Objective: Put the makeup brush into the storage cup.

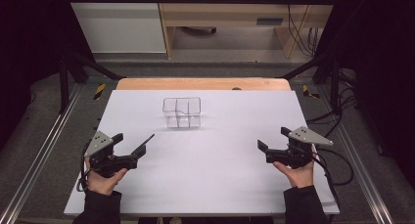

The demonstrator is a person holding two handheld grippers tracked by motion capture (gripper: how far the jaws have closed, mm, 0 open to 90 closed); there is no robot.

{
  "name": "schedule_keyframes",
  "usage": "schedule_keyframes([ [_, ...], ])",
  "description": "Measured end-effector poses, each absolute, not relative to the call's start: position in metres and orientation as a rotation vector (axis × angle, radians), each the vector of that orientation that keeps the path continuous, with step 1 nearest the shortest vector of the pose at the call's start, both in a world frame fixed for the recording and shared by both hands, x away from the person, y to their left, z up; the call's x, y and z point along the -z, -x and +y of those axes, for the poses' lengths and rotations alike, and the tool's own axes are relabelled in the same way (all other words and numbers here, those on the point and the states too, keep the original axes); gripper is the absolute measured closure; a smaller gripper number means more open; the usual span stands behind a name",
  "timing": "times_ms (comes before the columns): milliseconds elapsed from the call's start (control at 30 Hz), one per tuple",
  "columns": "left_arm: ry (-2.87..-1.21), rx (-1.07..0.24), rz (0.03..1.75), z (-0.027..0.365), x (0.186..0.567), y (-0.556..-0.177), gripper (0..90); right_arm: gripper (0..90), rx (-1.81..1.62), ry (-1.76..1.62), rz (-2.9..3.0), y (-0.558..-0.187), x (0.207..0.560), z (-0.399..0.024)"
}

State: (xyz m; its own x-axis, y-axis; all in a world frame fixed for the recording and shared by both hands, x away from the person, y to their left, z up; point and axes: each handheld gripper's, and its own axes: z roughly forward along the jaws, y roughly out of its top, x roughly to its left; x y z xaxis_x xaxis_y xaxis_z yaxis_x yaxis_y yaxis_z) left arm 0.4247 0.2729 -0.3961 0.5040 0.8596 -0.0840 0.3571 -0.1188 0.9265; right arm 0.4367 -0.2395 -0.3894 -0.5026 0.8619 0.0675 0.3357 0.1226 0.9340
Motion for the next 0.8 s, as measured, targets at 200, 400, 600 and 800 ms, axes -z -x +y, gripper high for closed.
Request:
schedule_keyframes([
  [200,-1.702,-0.607,1.045,0.2742,0.3957,-0.4238,3.6,4.2,-1.368,-1.156,1.923,-0.4365,0.3901,-0.2384],
  [400,-1.707,-0.617,1.046,0.2738,0.3948,-0.423,3.7,4.3,-1.347,-1.158,1.932,-0.4358,0.3904,-0.2382],
  [600,-1.719,-0.62,1.042,0.2735,0.394,-0.4233,3.7,4.7,-1.352,-1.156,1.934,-0.4346,0.3901,-0.2376],
  [800,-1.725,-0.62,1.037,0.2729,0.3919,-0.4254,3.8,4.6,-1.352,-1.157,1.937,-0.4351,0.3907,-0.2366],
])
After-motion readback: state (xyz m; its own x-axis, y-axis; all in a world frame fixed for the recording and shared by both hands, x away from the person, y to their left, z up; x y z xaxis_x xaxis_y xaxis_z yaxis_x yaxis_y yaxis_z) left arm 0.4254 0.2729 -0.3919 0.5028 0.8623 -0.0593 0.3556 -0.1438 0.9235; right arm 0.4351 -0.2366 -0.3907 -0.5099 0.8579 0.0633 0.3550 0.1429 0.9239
